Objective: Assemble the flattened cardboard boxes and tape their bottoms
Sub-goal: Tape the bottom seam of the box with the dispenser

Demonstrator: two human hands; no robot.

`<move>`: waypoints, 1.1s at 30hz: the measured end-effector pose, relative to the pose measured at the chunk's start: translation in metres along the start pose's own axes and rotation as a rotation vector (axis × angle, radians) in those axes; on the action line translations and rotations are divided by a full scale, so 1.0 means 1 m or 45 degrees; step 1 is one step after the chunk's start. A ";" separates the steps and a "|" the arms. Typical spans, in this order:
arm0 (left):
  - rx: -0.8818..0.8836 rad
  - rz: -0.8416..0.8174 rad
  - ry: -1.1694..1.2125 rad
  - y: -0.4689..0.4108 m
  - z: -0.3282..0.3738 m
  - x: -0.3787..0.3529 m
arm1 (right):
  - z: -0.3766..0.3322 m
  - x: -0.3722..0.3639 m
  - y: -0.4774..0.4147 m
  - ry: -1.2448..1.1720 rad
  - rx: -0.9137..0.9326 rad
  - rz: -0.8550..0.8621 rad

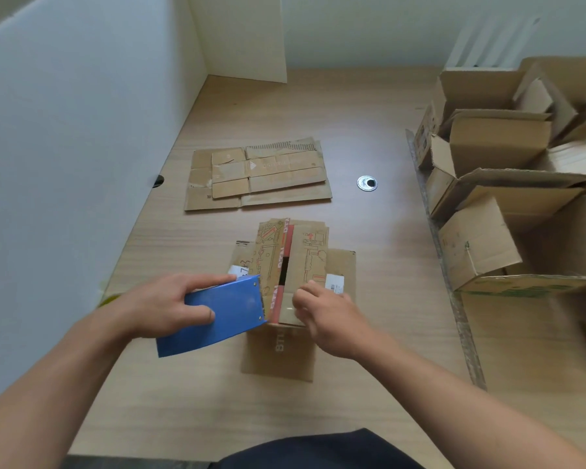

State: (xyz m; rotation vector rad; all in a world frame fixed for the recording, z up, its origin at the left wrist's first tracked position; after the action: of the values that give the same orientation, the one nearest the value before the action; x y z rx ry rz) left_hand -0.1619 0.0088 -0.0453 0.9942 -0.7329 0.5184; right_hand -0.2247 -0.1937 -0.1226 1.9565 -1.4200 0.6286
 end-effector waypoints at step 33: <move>0.072 0.094 0.577 -0.003 0.008 -0.038 | 0.011 0.084 -0.078 0.399 -0.205 -0.192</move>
State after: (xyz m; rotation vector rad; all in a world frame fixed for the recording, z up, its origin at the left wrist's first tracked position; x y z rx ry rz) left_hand -0.1876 -0.0024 -0.0730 0.8613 -0.3508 0.8008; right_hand -0.1250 -0.2392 -0.0878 1.7317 -1.0863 0.6940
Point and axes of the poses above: each hand's wrist, its own y-axis away from the middle knuckle, its own x-axis out of the back of the hand, z = x × y, the point moved 9 cm from there along -y, towards the middle knuckle, and after that the axes turned 11 degrees about -y, right-handed, at the moved point
